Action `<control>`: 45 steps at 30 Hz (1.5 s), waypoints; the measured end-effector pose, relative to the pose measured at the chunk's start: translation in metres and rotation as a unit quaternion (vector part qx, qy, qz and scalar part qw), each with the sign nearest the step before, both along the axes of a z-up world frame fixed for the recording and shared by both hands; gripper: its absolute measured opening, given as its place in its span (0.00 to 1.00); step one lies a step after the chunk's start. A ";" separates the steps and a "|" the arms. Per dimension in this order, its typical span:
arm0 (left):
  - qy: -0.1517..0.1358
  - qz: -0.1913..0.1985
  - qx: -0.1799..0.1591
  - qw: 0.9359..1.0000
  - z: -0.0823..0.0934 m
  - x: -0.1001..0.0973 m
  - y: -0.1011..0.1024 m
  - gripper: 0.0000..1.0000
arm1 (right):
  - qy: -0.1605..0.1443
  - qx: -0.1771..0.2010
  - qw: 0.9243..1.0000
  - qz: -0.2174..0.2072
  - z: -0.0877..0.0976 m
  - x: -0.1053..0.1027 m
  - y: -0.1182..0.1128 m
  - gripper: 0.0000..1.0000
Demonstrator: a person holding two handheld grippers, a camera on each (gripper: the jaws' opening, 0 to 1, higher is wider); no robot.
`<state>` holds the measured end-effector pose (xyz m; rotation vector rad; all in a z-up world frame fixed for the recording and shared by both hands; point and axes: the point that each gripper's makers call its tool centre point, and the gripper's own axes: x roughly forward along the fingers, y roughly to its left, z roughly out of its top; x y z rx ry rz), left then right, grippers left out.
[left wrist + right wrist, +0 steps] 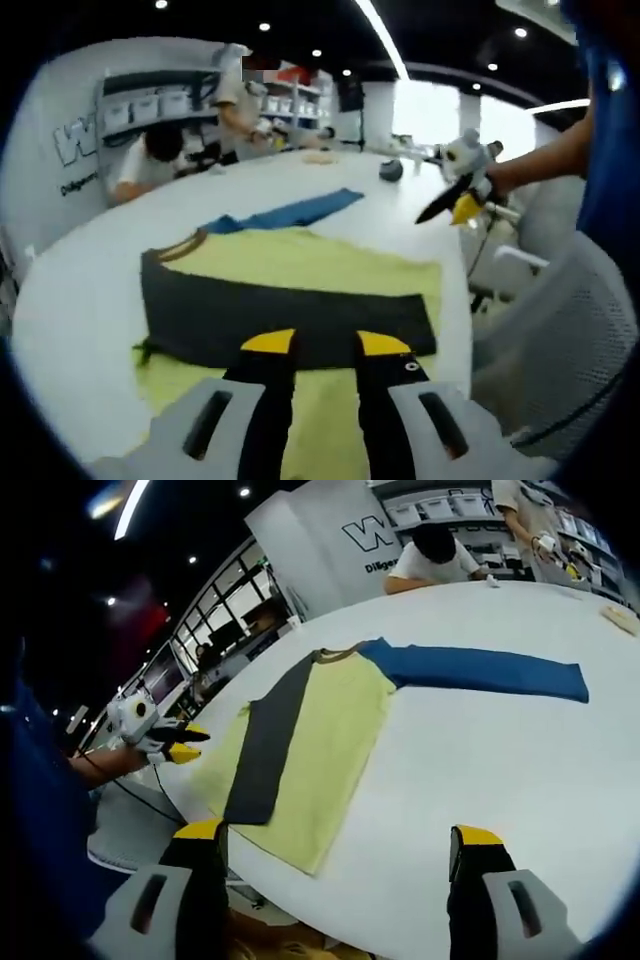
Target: Fold the garment on the visible template until the final outline fits inside the template.
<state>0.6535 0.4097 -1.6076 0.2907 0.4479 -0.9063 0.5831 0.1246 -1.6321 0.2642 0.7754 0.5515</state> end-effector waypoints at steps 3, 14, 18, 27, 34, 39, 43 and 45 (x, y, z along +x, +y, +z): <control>-0.037 0.071 0.054 0.995 -0.009 0.044 0.050 0.23 | 0.000 0.001 1.000 -0.003 0.001 0.000 -0.002 0.91; -0.097 0.102 0.174 0.975 -0.036 0.120 0.104 0.25 | 0.006 -0.002 1.000 -0.018 0.006 -0.003 -0.007 0.91; -0.105 0.082 0.197 0.971 -0.044 0.128 0.095 0.25 | 0.008 -0.004 1.000 -0.026 0.009 -0.004 -0.008 0.91; -0.119 0.068 0.220 0.966 -0.055 0.137 0.087 0.20 | 0.010 -0.006 0.999 -0.044 0.016 -0.008 -0.013 0.91; -0.119 0.067 0.191 0.972 -0.047 0.140 0.085 0.08 | 0.013 -0.005 0.998 -0.055 0.016 -0.012 -0.015 0.91; -0.097 0.076 0.176 0.977 -0.053 0.139 0.090 0.01 | 0.015 -0.002 0.998 -0.060 0.014 -0.014 -0.015 0.91; -0.072 0.101 0.128 0.984 -0.048 0.144 0.092 0.01 | 0.016 -0.003 0.998 -0.059 0.015 -0.015 -0.012 0.91; -0.043 0.120 0.087 0.988 -0.047 0.145 0.092 0.00 | 0.017 -0.003 0.998 -0.059 0.014 -0.015 -0.012 0.91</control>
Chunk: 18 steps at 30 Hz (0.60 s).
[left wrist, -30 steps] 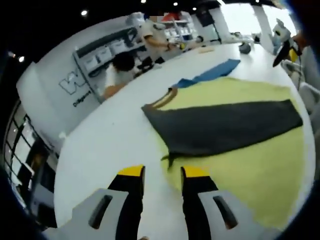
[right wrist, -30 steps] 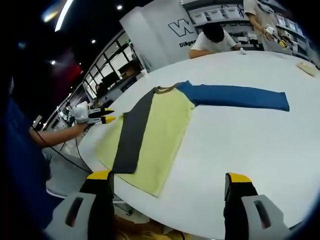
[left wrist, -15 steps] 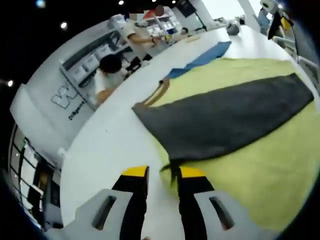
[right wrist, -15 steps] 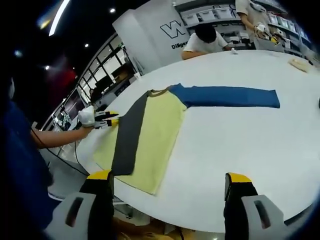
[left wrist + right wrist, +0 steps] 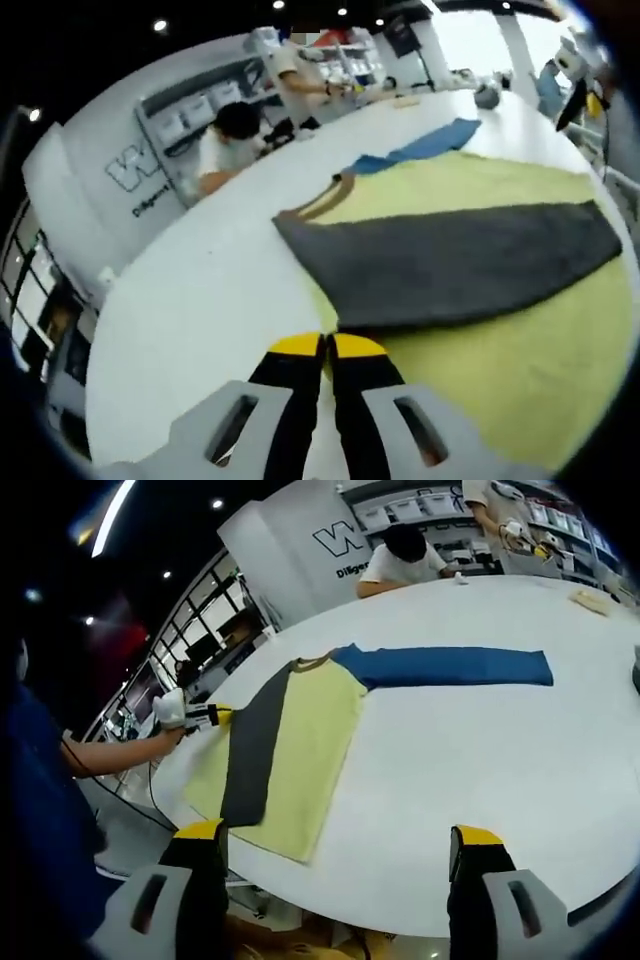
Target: Fold the garment on the visible template until the final outline fits inside the template.
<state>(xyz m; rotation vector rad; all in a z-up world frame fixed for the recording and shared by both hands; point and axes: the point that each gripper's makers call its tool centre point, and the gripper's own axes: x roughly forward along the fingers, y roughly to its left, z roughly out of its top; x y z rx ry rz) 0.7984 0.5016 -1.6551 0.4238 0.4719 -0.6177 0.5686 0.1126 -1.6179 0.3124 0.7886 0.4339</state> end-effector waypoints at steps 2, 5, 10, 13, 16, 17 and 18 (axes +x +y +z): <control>0.012 0.009 -0.020 1.000 -0.003 0.003 0.001 0.00 | -0.001 0.001 1.000 -0.001 0.000 0.000 0.000 0.91; 0.043 0.044 -0.086 0.994 -0.004 0.006 0.002 0.00 | -0.001 0.001 1.000 -0.002 -0.001 0.000 -0.002 0.91; 0.058 0.096 -0.144 0.983 -0.005 0.009 0.009 0.00 | 0.001 0.002 1.000 -0.004 -0.002 -0.001 -0.005 0.91; 0.066 0.099 -0.152 0.981 -0.010 0.013 0.014 0.00 | 0.001 0.002 1.000 -0.005 -0.002 0.000 -0.007 0.91; 0.073 0.107 -0.157 0.979 -0.009 0.010 0.014 0.00 | 0.001 0.001 1.000 -0.005 -0.003 0.000 -0.008 0.91; 0.080 0.115 -0.170 0.975 -0.011 0.010 0.014 0.00 | 0.000 0.001 1.000 -0.006 -0.003 0.000 -0.008 0.91; 0.082 0.119 -0.174 0.974 -0.011 0.011 0.016 0.00 | 0.000 0.002 1.000 -0.006 -0.002 0.001 -0.007 0.91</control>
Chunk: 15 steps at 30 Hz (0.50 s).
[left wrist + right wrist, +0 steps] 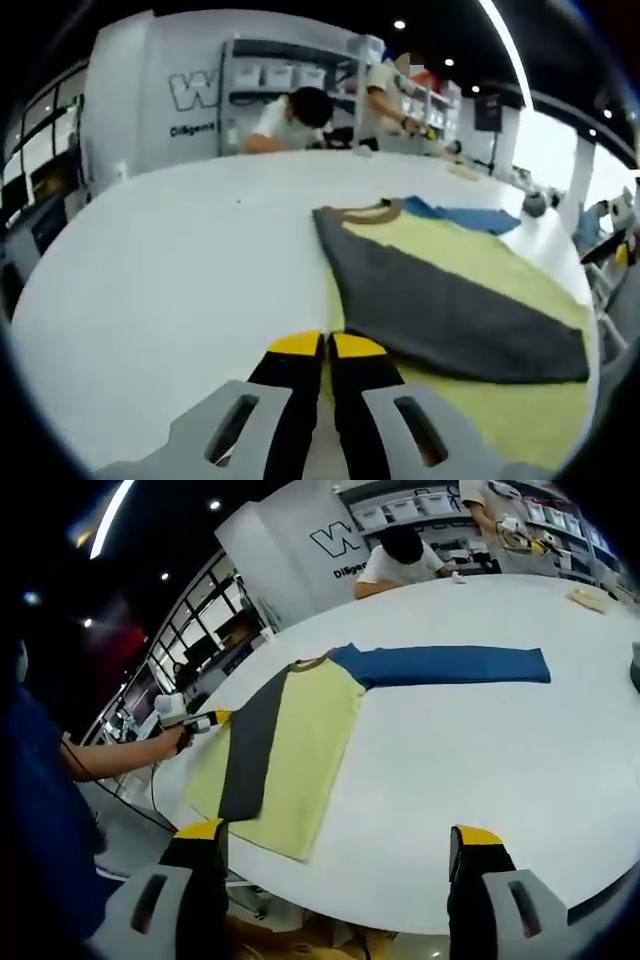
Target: Fold the garment on the visible template until the final outline fits inside the template.
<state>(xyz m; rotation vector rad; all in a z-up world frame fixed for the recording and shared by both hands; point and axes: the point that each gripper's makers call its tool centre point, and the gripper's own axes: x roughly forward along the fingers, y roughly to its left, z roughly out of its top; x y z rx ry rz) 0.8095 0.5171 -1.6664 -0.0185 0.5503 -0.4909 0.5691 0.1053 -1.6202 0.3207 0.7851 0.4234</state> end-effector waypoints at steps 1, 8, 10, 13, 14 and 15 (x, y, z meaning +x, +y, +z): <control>0.000 -0.002 0.004 1.000 -0.003 0.002 0.002 0.00 | 0.000 0.002 1.000 -0.001 0.000 0.000 0.001 0.91; 0.053 0.058 -0.113 0.990 -0.005 -0.003 -0.001 0.00 | 0.001 0.002 1.000 0.000 0.000 0.001 0.001 0.91; 0.059 0.075 -0.133 0.986 -0.006 -0.004 0.002 0.00 | 0.001 0.003 1.000 0.000 0.000 0.001 0.003 0.91; 0.030 0.043 -0.064 0.997 -0.009 -0.008 0.006 0.01 | 0.001 0.003 1.000 0.001 0.001 0.001 0.004 0.91; 0.014 0.025 -0.045 0.999 -0.007 -0.009 0.003 0.02 | 0.000 0.003 1.000 0.001 0.001 0.000 0.005 0.91; -0.002 0.006 -0.025 1.000 -0.005 -0.010 0.001 0.04 | 0.000 0.004 1.000 0.001 0.002 0.000 0.006 0.91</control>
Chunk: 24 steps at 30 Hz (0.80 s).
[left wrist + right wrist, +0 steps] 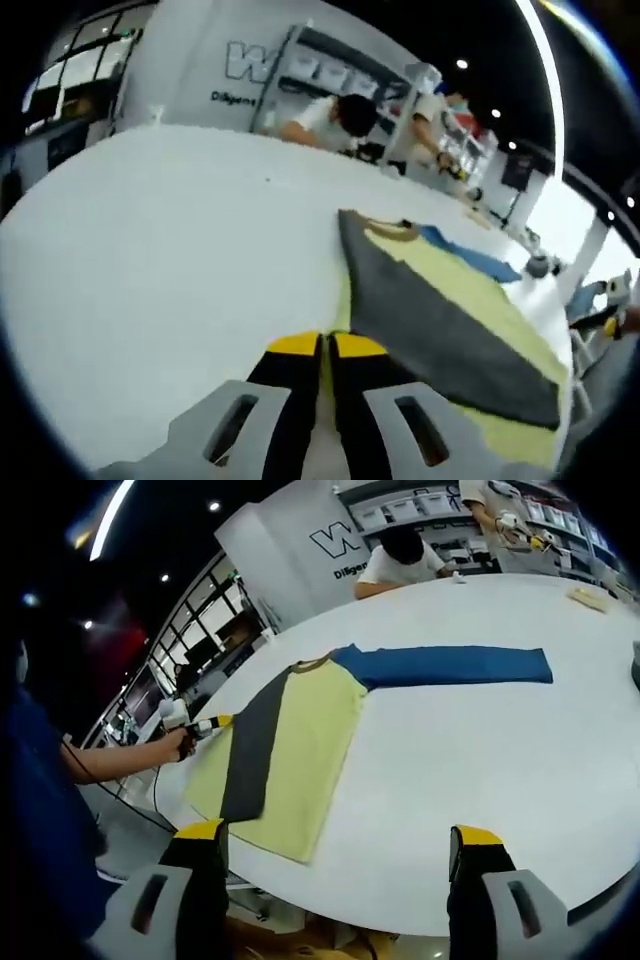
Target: Fold the garment on the visible template until the final outline fits inside the template.
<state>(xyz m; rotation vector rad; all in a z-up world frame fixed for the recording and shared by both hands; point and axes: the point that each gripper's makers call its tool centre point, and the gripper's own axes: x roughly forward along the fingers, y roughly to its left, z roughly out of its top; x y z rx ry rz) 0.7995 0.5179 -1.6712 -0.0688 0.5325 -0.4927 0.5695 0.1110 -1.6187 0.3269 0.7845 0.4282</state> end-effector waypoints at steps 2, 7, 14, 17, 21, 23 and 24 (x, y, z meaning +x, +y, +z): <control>-0.003 -0.009 0.024 1.000 0.000 -0.002 0.000 0.10 | 0.000 0.000 1.000 0.000 0.000 0.000 0.001 0.91; -0.040 -0.099 0.133 0.985 -0.001 -0.004 -0.011 0.14 | -0.001 0.001 1.000 -0.004 0.002 0.000 0.000 0.91; -0.079 -0.142 0.194 0.967 0.006 0.004 -0.017 0.08 | -0.001 0.000 1.000 -0.004 0.001 0.000 -0.003 0.91; -0.085 -0.153 0.206 0.963 0.006 0.007 -0.017 0.06 | -0.003 0.000 1.000 -0.004 0.003 0.000 -0.001 0.91; -0.078 -0.146 0.194 0.967 0.006 0.009 -0.014 0.01 | -0.002 -0.001 1.000 -0.004 0.003 -0.001 -0.002 0.91; -0.069 -0.141 0.182 0.971 0.005 0.010 -0.013 0.01 | -0.003 -0.001 1.000 -0.004 0.003 -0.001 -0.002 0.91; -0.058 -0.129 0.165 0.976 0.004 0.009 -0.013 0.01 | -0.003 -0.002 1.000 -0.005 0.004 -0.001 -0.001 0.91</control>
